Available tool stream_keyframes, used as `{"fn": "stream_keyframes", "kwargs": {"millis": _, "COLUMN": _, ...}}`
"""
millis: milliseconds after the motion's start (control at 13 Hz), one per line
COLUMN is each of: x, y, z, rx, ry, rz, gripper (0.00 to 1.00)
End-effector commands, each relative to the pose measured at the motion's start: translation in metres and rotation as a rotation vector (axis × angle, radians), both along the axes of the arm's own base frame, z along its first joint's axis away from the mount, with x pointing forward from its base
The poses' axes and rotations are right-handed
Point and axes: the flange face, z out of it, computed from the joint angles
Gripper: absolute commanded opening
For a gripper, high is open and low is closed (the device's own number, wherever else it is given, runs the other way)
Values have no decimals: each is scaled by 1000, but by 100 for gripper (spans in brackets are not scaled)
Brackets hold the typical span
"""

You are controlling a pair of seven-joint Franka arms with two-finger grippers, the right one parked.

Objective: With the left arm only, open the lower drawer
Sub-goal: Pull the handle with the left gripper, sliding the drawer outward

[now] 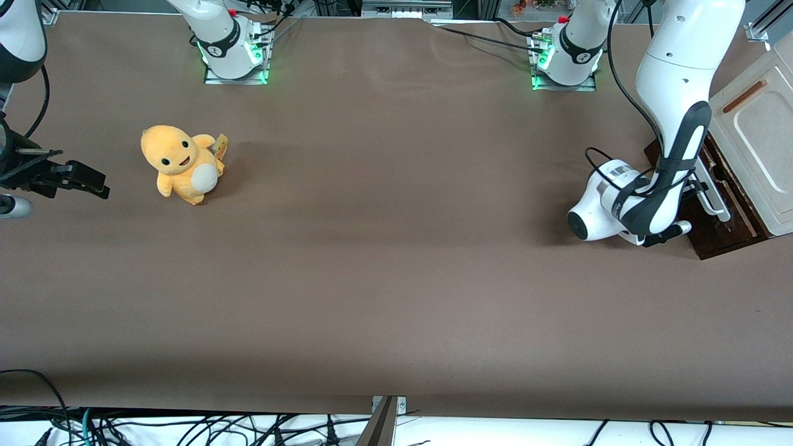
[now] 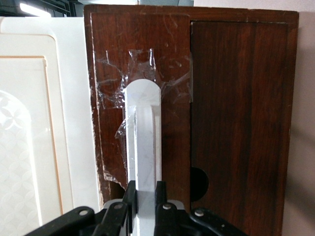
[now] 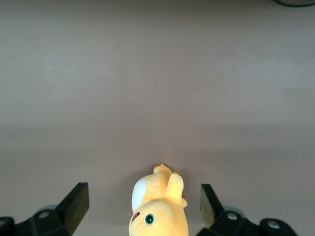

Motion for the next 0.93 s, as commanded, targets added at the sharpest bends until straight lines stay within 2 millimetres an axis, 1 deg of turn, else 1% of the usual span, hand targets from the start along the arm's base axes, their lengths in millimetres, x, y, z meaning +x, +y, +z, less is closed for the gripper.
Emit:
{"fn": "stream_keyframes", "kwargs": {"millis": 0, "x": 5, "y": -7, "z": 17, "rx": 40, "ry": 4, "rz": 3, "gripper": 3}}
{"fn": "stream_keyframes", "kwargs": {"millis": 154, "x": 5, "y": -8, "z": 17, "rx": 34, "ry": 2, "rz": 17, "gripper": 3}}
{"fn": "stream_keyframes", "kwargs": {"millis": 617, "x": 7, "y": -28, "z": 20, "rx": 19, "ry": -6, "rz": 17, "gripper": 3}}
{"fn": "stream_keyframes", "kwargs": {"millis": 849, "x": 6, "y": -32, "z": 20, "rx": 24, "ry": -5, "rz": 17, "gripper": 3}}
